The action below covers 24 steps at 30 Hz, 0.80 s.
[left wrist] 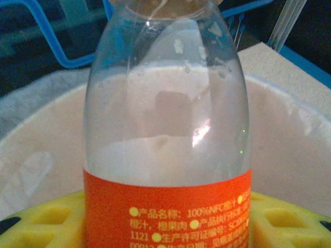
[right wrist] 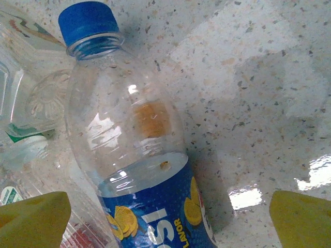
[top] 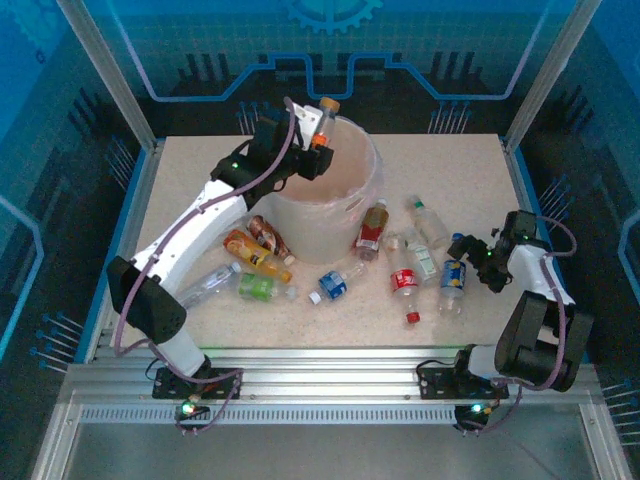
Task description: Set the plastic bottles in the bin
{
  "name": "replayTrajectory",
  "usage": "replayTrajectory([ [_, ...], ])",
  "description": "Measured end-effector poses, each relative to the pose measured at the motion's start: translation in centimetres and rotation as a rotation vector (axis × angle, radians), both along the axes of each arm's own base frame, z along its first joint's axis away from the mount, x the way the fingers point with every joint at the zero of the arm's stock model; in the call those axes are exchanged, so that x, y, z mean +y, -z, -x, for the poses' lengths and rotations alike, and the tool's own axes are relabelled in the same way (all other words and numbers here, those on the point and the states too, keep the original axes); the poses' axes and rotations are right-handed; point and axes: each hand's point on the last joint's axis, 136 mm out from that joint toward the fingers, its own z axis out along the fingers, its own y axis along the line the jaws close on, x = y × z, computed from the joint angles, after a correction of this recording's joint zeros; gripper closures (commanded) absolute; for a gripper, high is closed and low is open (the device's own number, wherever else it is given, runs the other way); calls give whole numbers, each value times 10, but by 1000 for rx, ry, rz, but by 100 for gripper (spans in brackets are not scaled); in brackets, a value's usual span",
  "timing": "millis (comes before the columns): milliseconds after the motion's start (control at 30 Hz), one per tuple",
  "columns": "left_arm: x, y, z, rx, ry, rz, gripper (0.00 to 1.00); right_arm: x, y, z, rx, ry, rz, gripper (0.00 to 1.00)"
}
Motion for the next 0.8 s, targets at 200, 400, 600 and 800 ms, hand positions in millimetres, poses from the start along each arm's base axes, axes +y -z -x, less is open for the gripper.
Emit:
replayTrajectory([
  [200, -2, 35, -3, 76, 20, -17, 45, 0, 0, 0, 8, -7, 18, 0],
  [400, -3, 64, -6, 133, 26, -41, 39, -2, -3, -3, 4, -7, 33, 0],
  [600, -5, 89, -11, 178, 27, -67, 32, -2, 2, -2, 30, -11, 39, 0],
  [800, -6, 94, -12, 186, 29, -75, 20, -1, 2, -5, 31, -32, 48, 0],
])
